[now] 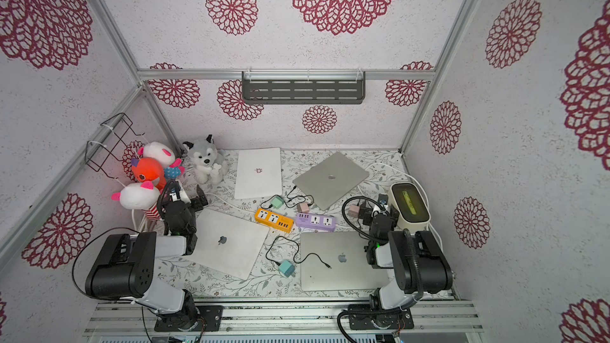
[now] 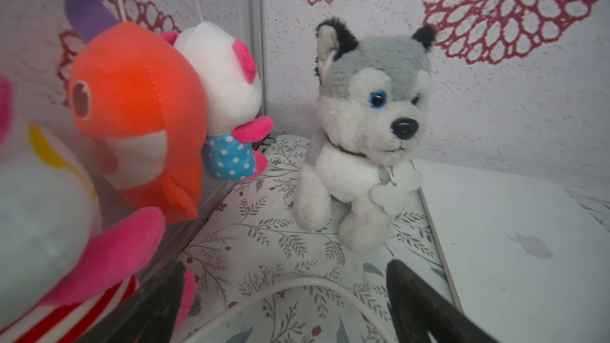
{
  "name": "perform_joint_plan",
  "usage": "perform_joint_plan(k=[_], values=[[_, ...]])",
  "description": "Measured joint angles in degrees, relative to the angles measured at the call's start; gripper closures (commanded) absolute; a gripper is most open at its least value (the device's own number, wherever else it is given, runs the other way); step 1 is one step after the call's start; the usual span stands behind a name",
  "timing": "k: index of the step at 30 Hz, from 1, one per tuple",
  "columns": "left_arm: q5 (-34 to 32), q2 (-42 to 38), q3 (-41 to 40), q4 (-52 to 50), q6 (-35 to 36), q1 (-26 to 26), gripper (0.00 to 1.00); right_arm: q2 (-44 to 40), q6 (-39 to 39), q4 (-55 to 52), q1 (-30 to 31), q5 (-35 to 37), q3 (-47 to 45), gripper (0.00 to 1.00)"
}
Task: Unplug the laptop charger
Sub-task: Reset both arms
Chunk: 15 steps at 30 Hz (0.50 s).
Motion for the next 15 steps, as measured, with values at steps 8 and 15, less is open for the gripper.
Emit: perform_joint_plan(k=[8,15], values=[[-1.3,0.0,-0.4,-4.7,-1.8,0.4,0.02,-0.2,0.5,-2.9,0.2,0.2,0.0,0.01],[-1.6,0.0,-0.4,-5.6,-2.0,0.4,0.02,-0.2,0.5,-4.0,0.2,0.2,0.1,0.01]])
